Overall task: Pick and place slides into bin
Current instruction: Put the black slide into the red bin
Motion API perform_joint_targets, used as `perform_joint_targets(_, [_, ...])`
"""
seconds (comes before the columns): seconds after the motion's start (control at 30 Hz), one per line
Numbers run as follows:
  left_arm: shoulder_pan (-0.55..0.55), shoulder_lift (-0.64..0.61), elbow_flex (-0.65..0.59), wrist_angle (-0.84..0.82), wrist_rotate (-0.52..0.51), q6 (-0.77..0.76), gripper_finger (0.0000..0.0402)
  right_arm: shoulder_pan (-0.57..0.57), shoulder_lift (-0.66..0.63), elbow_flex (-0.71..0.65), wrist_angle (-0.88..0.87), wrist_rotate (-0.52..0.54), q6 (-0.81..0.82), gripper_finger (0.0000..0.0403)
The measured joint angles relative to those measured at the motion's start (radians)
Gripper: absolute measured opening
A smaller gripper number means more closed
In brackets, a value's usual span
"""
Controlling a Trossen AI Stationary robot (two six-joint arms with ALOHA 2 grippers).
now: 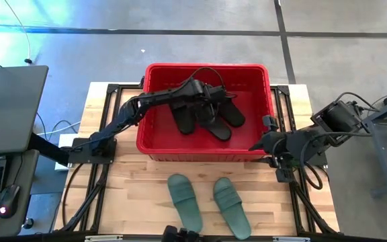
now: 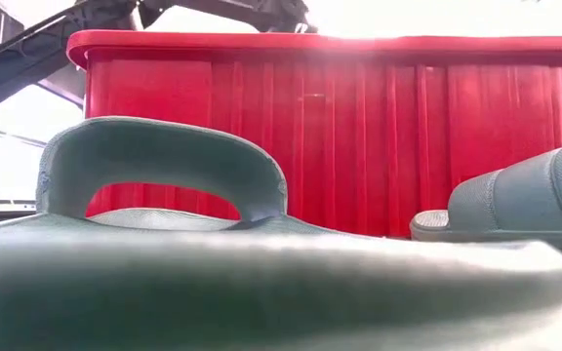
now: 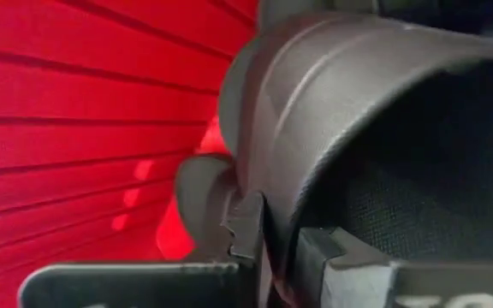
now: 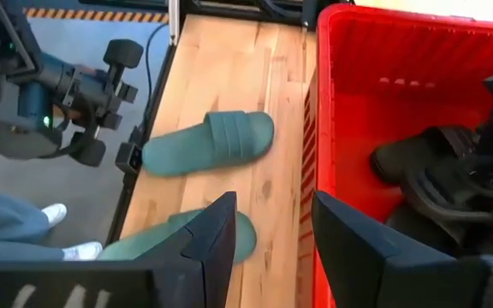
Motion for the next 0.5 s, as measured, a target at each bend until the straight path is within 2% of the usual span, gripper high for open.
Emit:
perform_joint_targets(0.23, [0.038, 0.014, 0.001, 0.008, 0.133, 0.128, 0.0068, 0.0, 0.0, 0.0, -0.027, 0.01, -0.001, 0.0142])
perform_joint_targets(0.5, [0.057, 0.013, 0.001, 0.012, 0.138, 0.183, 0.0124, 0.0, 0.0, 0.0, -0.033, 0.011, -0.002, 0.0142])
